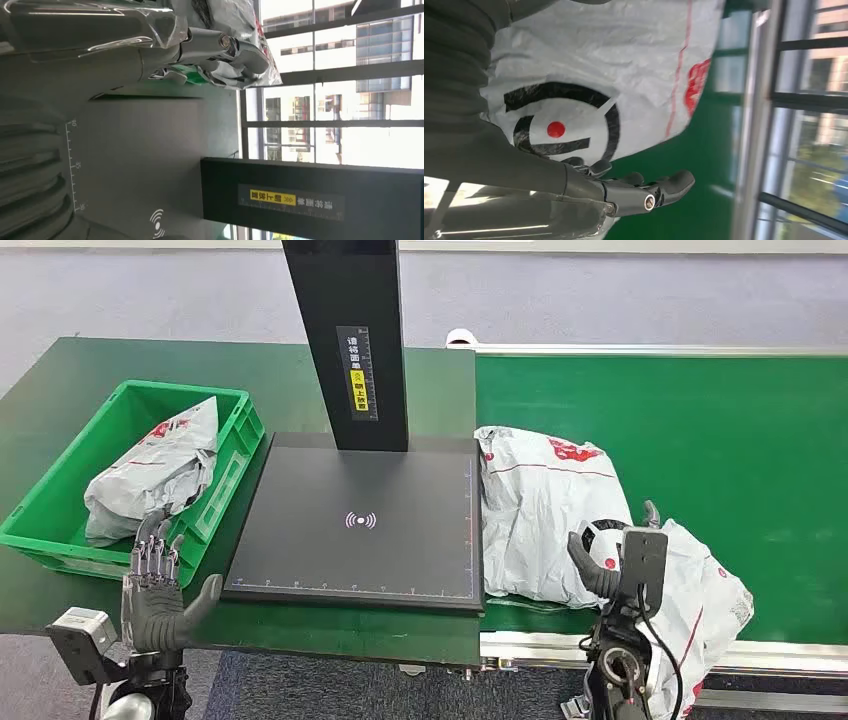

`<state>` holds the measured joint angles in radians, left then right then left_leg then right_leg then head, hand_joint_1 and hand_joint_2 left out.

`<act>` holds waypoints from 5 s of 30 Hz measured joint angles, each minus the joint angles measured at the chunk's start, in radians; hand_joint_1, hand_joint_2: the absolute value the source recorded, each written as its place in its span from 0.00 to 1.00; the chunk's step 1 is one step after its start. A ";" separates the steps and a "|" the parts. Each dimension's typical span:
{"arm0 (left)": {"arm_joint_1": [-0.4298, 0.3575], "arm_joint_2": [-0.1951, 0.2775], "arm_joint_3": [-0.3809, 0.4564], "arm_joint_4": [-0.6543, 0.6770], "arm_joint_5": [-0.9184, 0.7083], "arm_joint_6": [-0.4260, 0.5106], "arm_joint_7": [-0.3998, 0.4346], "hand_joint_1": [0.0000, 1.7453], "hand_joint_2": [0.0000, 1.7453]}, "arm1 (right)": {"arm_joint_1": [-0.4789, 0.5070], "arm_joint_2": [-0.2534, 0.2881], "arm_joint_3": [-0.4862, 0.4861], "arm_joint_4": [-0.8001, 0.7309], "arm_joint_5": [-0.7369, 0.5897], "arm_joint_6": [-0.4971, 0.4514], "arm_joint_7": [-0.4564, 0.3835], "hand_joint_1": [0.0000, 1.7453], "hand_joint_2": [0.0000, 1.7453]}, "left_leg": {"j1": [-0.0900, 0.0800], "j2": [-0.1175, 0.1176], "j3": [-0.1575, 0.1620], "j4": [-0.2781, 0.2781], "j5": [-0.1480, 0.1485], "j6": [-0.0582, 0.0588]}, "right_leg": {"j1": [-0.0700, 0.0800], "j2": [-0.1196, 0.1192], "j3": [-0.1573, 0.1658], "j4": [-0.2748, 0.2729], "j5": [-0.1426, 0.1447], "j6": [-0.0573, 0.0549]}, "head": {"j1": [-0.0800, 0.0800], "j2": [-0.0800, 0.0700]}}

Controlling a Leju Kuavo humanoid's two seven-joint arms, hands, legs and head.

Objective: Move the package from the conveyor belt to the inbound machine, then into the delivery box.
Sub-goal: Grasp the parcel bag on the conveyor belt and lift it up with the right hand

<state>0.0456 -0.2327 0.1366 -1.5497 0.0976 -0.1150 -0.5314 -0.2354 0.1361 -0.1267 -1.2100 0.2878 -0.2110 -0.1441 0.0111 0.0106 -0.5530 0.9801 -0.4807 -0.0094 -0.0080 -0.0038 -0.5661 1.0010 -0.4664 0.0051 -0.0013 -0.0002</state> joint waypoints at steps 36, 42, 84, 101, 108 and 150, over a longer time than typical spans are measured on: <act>-0.067 0.001 -0.001 0.036 0.001 0.001 0.017 0.00 1.00 | -0.406 -0.165 -0.143 0.773 -0.024 0.176 0.050 0.24 1.00 | -0.001 -0.002 -0.003 0.000 0.002 0.002 | -0.001 0.000 -0.002 0.000 0.003 0.002 | 0.000 0.000; -0.067 0.001 0.000 0.036 0.001 0.002 0.019 0.00 1.00 | -0.407 -0.165 -0.143 0.781 -0.004 0.176 0.056 1.00 1.00 | -0.001 -0.002 -0.003 0.001 0.002 0.002 | -0.001 0.000 -0.002 0.000 0.003 0.002 | 0.000 0.000; -0.055 0.000 0.021 0.031 0.016 -0.010 0.035 0.00 1.00 | -0.402 -0.136 -0.156 0.723 -0.008 0.135 -0.028 0.00 1.00 | -0.001 -0.002 -0.003 0.000 0.002 0.002 | -0.001 0.000 -0.002 0.000 0.003 0.002 | 0.000 0.000; -0.004 -0.004 0.027 -0.016 0.011 0.001 0.030 0.00 1.00 | -0.298 -0.095 -0.042 0.252 0.230 -0.040 0.087 0.00 1.00 | -0.001 -0.002 -0.003 0.000 0.002 0.002 | -0.001 0.000 -0.003 0.000 0.003 0.002 | 0.000 0.000; -0.002 -0.004 0.027 -0.018 0.003 0.008 0.027 0.00 1.00 | -0.288 -0.092 -0.033 0.218 0.232 -0.040 0.087 0.00 1.00 | -0.001 -0.002 -0.003 0.000 0.002 0.002 | -0.001 0.000 -0.003 0.000 0.003 0.002 | 0.000 0.000; -0.056 0.020 -0.038 0.050 0.005 0.028 0.018 0.00 1.00 | -0.572 -0.213 -0.037 0.898 0.349 0.228 0.407 0.00 1.00 | -0.001 -0.003 -0.005 0.001 0.003 0.003 | -0.001 0.000 -0.004 0.000 0.003 0.002 | 0.000 0.000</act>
<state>-0.0108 -0.2126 0.0990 -1.5000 0.1030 -0.0866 -0.5136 -0.8078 -0.0773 -0.1633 -0.3117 0.6363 0.0173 0.2632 0.0102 0.0079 -0.5576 0.9809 -0.4779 -0.0069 -0.0089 -0.0042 -0.5700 1.0012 -0.4633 0.0075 -0.0015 -0.0001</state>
